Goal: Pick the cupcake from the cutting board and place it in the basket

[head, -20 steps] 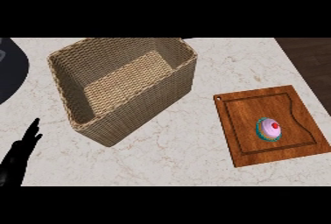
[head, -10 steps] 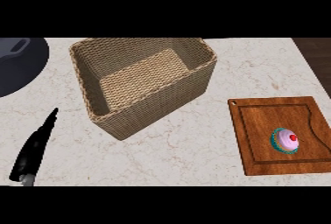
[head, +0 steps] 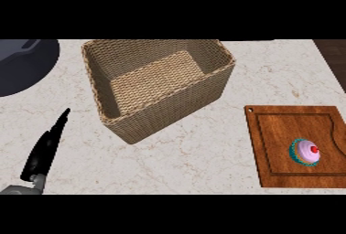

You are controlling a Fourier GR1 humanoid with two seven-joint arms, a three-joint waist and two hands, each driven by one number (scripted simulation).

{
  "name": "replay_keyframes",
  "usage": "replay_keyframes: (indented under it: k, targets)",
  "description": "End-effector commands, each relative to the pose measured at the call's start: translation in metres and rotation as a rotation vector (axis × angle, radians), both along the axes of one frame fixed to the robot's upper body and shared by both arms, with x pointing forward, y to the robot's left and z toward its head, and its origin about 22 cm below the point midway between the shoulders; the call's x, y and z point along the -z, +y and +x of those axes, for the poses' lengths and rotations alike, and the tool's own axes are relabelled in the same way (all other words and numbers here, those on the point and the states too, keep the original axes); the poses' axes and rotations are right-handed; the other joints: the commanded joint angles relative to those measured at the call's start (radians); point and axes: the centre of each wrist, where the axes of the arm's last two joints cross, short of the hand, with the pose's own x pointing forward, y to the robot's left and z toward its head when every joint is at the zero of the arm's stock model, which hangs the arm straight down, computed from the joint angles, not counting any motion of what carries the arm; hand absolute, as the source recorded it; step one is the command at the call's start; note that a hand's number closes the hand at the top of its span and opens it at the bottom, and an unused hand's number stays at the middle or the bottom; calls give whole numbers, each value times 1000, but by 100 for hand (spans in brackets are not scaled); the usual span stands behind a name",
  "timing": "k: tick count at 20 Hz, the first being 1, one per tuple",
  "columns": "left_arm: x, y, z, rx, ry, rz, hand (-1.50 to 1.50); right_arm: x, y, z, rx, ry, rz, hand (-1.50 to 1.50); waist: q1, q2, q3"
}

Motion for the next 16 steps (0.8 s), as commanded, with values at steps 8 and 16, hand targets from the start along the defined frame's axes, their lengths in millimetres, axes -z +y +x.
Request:
replay_keyframes:
  k: [8,16]
  targets:
    - [16,-5,-9,2,16,0,0,4,-13,23,-33,-65,-99,-150,7,4,-4]
    - [-4,5,-9,7,21,2,0,1,-24,53,-23,-39,-112,-150,14,6,-4]
